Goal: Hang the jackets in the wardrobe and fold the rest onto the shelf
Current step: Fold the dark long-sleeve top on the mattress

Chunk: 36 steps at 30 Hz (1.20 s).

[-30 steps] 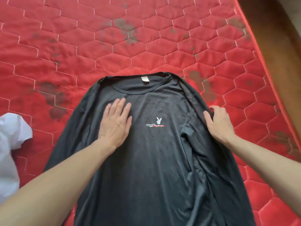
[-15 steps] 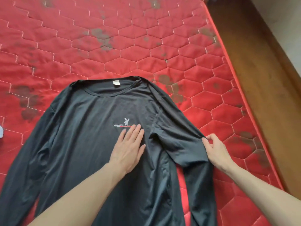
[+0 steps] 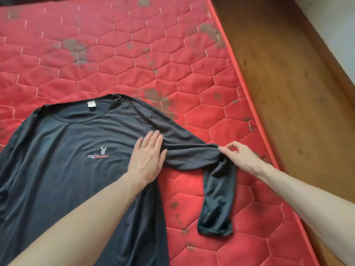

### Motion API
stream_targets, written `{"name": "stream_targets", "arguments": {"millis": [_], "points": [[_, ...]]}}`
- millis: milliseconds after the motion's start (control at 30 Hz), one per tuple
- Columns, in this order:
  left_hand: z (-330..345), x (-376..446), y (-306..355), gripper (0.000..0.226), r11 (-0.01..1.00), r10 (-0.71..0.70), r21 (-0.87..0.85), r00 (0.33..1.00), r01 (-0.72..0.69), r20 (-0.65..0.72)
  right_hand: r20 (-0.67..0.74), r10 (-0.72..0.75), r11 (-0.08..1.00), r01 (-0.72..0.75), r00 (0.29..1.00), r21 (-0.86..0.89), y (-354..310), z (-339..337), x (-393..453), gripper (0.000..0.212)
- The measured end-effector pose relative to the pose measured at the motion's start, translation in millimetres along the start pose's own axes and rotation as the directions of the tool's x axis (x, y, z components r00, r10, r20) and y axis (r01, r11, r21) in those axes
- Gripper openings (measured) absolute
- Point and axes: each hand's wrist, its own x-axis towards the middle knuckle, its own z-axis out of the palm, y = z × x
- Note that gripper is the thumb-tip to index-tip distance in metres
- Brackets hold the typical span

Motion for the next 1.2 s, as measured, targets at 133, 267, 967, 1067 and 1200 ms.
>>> {"name": "stream_targets", "arguments": {"millis": [133,267,967,1067,1200], "points": [[-1,25,27,0.054,0.991,0.134,0.023,0.991,-0.134,0.009,0.271,-0.022,0.998,0.006,0.962,0.060,28,-7,-16,0.020],[-11,58,50,0.075,0.982,0.186,0.037,0.982,-0.187,0.023,0.243,-0.064,0.979,0.014,0.968,0.203,34,-25,-13,0.009],[-28,118,61,0.008,0.970,-0.181,-0.193,0.971,0.149,-0.159,-0.091,-0.034,0.999,0.036,0.995,0.016,77,-145,14,0.031],[-25,121,65,0.010,0.979,-0.169,-0.152,0.960,0.137,-0.222,-0.347,-0.081,0.995,0.055,0.934,-0.087,82,-151,27,0.026],[-7,108,82,0.033,1.000,0.031,0.006,0.966,-0.030,-0.255,-0.389,-0.040,0.999,0.022,0.921,-0.050,98,-134,42,0.037]]}}
